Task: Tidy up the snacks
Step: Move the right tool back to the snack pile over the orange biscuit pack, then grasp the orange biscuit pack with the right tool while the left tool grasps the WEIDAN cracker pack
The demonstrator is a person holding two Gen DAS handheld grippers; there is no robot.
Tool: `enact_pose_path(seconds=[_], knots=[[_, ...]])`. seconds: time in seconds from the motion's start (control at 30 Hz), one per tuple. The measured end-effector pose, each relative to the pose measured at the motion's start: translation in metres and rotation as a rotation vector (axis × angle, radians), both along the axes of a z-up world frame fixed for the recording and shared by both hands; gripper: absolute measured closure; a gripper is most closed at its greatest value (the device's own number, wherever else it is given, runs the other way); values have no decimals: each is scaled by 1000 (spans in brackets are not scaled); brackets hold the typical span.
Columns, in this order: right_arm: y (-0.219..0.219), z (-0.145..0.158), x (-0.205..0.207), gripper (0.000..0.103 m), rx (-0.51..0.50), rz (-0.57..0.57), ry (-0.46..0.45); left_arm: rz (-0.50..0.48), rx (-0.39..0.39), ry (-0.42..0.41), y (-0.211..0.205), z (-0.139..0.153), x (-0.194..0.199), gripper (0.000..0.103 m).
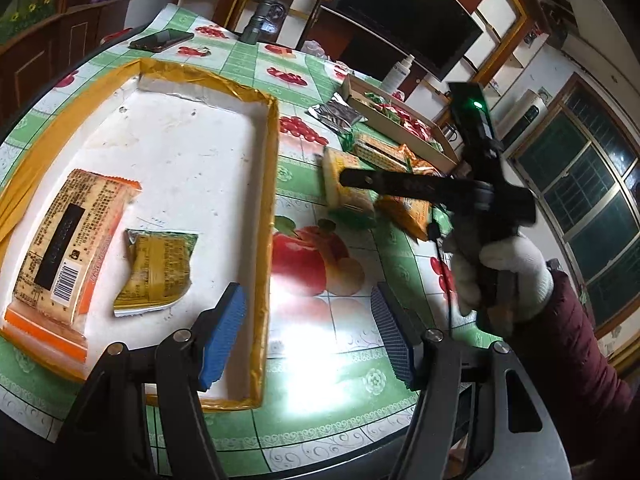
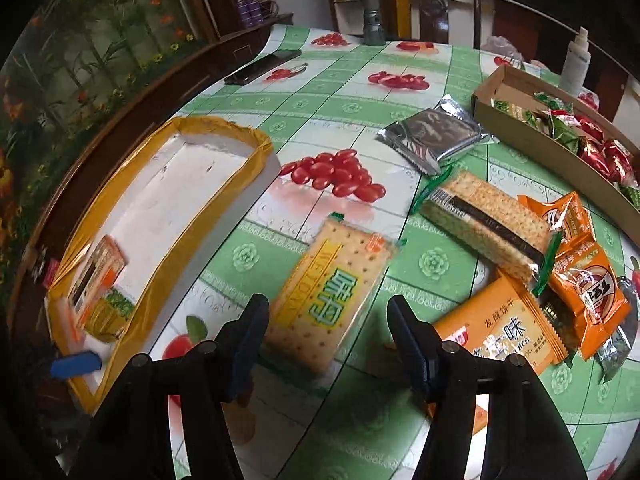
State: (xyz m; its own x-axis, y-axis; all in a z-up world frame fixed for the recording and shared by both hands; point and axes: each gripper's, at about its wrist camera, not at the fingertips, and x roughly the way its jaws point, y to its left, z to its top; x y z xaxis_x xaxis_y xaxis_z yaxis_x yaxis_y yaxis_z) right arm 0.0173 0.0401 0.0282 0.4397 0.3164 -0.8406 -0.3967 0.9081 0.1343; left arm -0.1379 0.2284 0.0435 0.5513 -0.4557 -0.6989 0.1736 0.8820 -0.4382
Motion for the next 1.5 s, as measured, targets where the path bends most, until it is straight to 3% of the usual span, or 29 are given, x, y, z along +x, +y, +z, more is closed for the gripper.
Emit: enact_pose_path(seconds=[0.13,0.3,0.4,0.53,0.73,0.97,1.03,1.1,1.2,1.27,1.37,1.5], knots=[[-8,6,2,40,100,-53,-14,-3,15,-12,-2,5,-3,39],[-79,34,-17,34,258,-246,-76,-13,15,0,-7,2,-1,38],[-124,32,-34,29,287,-382,-66,-16,21,0,-14,0,2,30],[-147,15,-39,27,295,-484,-1,-16,17,-14,-19,3,3,30],[-119,-6,-12,25,253,-510,58,-3,41,-45,-16,12,-3,30],[-70,-18,11,14,-12,-541,27,-9,90,-69,-21,18,-3,30],[-62,-22,17,13,-101,-521,6,-24,107,-78,-27,21,0,30],[-63,-24,15,23,-146,-514,-29,-40,127,-86,-34,24,3,30],[-76,-20,4,31,-96,-505,-60,-60,150,-82,-45,26,13,30],[-88,-19,-8,31,-17,-488,-85,-79,156,-80,-55,28,24,30],[-101,-21,-22,31,21,-483,-140,-103,170,-81,-71,29,42,30],[-117,-16,-26,31,106,-494,-140,-101,260,-74,-99,23,81,37]])
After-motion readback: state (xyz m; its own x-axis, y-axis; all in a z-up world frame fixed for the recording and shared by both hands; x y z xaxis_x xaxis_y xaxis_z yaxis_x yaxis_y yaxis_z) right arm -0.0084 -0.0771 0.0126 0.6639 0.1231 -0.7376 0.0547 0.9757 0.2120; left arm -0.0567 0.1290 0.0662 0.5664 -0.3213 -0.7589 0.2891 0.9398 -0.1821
